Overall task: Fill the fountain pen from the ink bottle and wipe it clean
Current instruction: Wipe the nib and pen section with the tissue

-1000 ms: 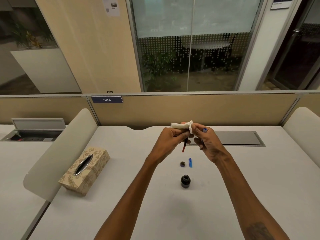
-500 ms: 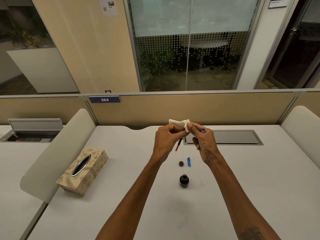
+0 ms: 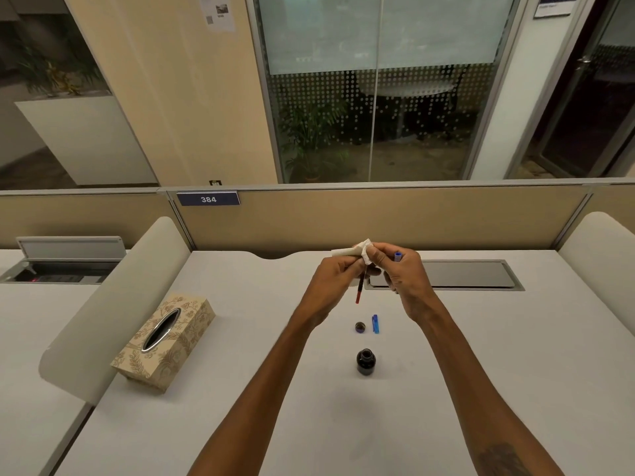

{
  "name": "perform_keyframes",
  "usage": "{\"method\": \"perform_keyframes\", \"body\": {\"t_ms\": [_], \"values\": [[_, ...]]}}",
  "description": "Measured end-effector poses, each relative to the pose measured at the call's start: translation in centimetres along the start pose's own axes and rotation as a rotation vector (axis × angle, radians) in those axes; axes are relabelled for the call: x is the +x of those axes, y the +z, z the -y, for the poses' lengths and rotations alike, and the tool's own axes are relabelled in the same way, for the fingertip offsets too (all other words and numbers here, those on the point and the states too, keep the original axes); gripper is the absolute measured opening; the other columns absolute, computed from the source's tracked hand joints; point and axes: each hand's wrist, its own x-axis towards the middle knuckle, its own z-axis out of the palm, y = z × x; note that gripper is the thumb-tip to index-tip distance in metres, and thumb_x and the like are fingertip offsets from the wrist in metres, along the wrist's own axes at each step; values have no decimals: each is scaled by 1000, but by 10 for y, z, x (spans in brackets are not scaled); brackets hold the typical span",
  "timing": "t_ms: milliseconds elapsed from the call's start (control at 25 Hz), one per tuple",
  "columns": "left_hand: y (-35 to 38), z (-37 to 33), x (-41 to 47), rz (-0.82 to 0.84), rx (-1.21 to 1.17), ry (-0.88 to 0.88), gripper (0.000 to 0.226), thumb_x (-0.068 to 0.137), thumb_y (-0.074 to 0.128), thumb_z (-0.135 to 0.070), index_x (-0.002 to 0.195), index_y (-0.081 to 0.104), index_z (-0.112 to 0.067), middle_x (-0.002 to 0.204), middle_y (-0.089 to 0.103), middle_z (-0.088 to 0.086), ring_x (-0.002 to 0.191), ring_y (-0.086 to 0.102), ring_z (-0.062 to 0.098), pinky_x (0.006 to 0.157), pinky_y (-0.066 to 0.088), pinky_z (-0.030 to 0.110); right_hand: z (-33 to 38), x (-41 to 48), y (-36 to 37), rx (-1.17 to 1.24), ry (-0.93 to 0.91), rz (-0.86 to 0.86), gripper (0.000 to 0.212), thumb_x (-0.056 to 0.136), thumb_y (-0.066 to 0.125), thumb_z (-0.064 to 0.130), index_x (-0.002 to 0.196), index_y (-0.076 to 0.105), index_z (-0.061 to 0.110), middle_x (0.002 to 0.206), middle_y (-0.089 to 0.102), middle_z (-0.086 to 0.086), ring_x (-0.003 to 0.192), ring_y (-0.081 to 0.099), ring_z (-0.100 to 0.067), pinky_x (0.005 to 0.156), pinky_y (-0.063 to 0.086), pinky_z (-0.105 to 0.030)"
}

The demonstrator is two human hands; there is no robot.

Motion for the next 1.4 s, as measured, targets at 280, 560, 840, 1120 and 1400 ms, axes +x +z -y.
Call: {"method": "perform_keyframes", "body": {"t_ms": [280, 560, 840, 1120, 1400], "values": [[5, 6, 4, -305, 82, 24, 25, 83, 77, -37, 97, 80, -18, 88, 79, -4, 83, 74, 7, 83, 60, 32, -14, 7, 6, -100, -23, -119, 23, 89, 68, 25, 107, 74, 10, 94, 74, -3, 89, 67, -19, 77, 53, -19], [2, 15, 7, -521, 15, -29, 25, 78, 82, -36, 89, 77, -13, 82, 77, -5, 77, 74, 9, 71, 59, 23, -15, 14, 4, -60, -34, -343, 34, 90, 67, 34, 118, 69, 15, 109, 71, -2, 92, 68, -17, 69, 59, -25], [8, 7, 11, -399, -36, 21, 23, 80, 79, -36, 95, 75, -18, 90, 76, -5, 86, 73, 9, 75, 60, 21, -7, 18, 9, -319, -132, -328, 31, 89, 69, 29, 116, 68, 13, 106, 70, 0, 86, 68, -18, 70, 59, -26], [9, 10, 14, -416, -68, 19, 27, 83, 77, -31, 104, 74, -13, 98, 76, 2, 92, 73, 18, 85, 59, 27, 3, 6, 4, 110, 124, -139, 22, 93, 62, 34, 104, 74, 20, 100, 75, -3, 97, 69, -17, 74, 46, -23], [7, 1, 11, -294, -84, 107, 27, 85, 76, -20, 108, 73, -6, 99, 75, 10, 92, 74, 20, 81, 61, 24, 3, 4, -3, 116, 180, -45, 42, 67, 74, 56, 102, 75, 34, 100, 72, -15, 58, 42, -16, 44, 33, -24]]}}
